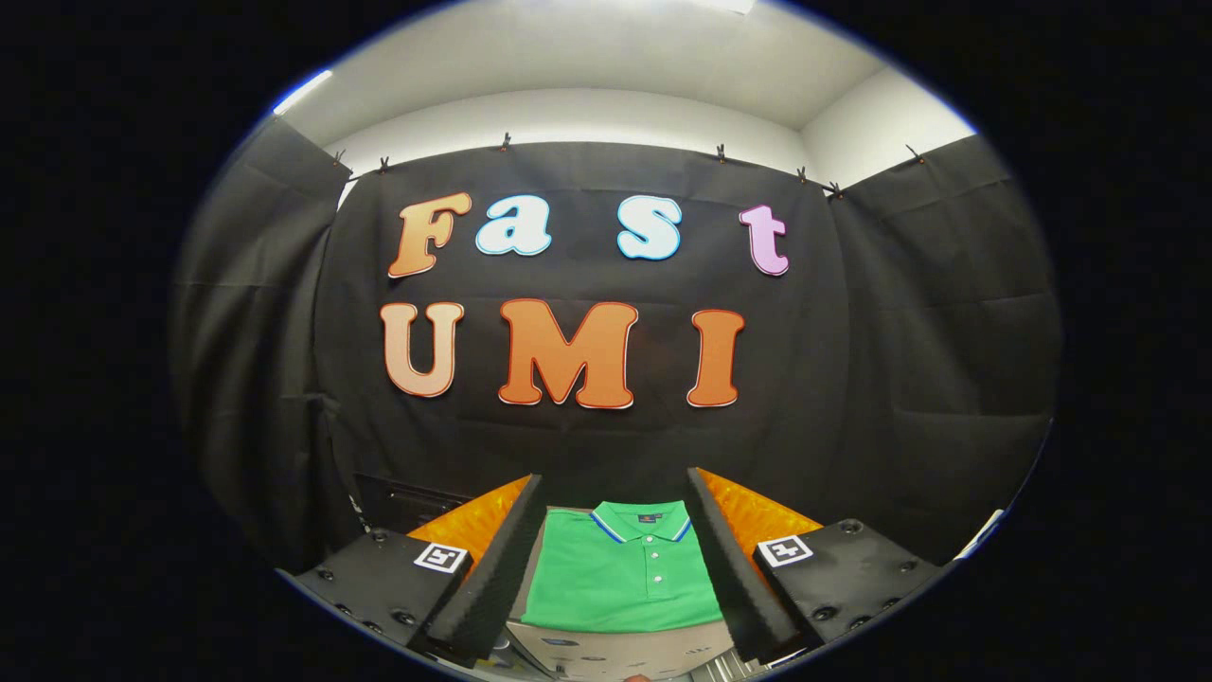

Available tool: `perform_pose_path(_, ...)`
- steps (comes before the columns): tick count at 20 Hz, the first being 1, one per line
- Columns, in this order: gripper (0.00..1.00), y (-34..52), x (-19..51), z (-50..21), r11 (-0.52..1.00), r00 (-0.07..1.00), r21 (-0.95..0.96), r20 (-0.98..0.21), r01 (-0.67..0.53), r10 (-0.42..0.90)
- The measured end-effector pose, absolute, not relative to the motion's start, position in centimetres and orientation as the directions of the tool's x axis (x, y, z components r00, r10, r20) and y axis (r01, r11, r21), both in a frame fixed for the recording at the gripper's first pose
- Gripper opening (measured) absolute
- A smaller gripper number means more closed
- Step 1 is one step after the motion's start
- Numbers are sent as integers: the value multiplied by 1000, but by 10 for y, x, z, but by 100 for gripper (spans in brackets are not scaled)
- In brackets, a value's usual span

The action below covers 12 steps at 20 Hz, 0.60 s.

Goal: Put the clothes into the washing machine and then close the washing machine lid.

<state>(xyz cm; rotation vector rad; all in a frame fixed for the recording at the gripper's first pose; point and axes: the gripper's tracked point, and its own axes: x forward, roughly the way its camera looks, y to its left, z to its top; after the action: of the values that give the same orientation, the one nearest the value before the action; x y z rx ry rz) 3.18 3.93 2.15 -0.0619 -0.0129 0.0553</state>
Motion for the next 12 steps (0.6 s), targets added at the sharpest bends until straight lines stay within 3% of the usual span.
perform_pose_path(6, 97, 26, 57, 5, 1000, 1000, -23, -31, 5, -5)
perform_pose_path(12, 97, 9, 122, -38, 1000, 988, -24, -154, 13, -17)
